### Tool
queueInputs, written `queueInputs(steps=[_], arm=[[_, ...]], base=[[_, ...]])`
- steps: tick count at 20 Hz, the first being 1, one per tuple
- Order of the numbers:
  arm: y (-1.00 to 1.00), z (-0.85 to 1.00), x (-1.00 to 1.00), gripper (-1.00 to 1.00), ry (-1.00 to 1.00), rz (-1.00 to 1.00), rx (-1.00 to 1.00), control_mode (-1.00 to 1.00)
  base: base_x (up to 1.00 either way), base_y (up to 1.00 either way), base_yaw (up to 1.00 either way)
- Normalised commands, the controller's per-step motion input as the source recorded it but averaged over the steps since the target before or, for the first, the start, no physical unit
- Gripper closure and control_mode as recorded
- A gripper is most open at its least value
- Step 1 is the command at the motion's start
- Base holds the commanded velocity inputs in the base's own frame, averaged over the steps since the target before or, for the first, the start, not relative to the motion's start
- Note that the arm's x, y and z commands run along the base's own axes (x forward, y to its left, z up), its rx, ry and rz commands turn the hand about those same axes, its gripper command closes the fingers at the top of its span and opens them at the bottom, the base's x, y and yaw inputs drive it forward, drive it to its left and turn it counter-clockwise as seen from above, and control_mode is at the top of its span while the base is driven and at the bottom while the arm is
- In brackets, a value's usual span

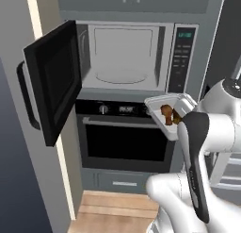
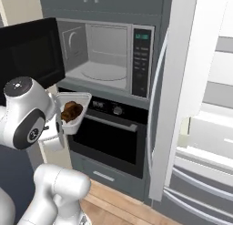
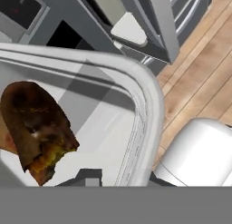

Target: Place the tupperware containing the chicken drumstick and sweet potato meal in the microwave. Close the microwave door and press the start button to reheat the meal.

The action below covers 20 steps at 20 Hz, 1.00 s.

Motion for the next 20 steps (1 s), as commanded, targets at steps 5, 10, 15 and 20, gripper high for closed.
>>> queueInputs(steps=[5,10,15,20], arm=[[0.00,0.00,0.00,1.00,0.00,0.00,0.00,1.00],[0.00,0.00,0.00,1.00,0.00,0.00,0.00,1.00],[0.00,0.00,0.00,1.00,0.00,0.00,0.00,1.00],[0.00,0.00,0.00,1.00,0.00,0.00,0.00,1.00]], base=[[0.49,0.41,-0.11],[0.49,0.44,-0.13],[0.53,0.29,-0.14],[0.53,0.21,-0.15]])
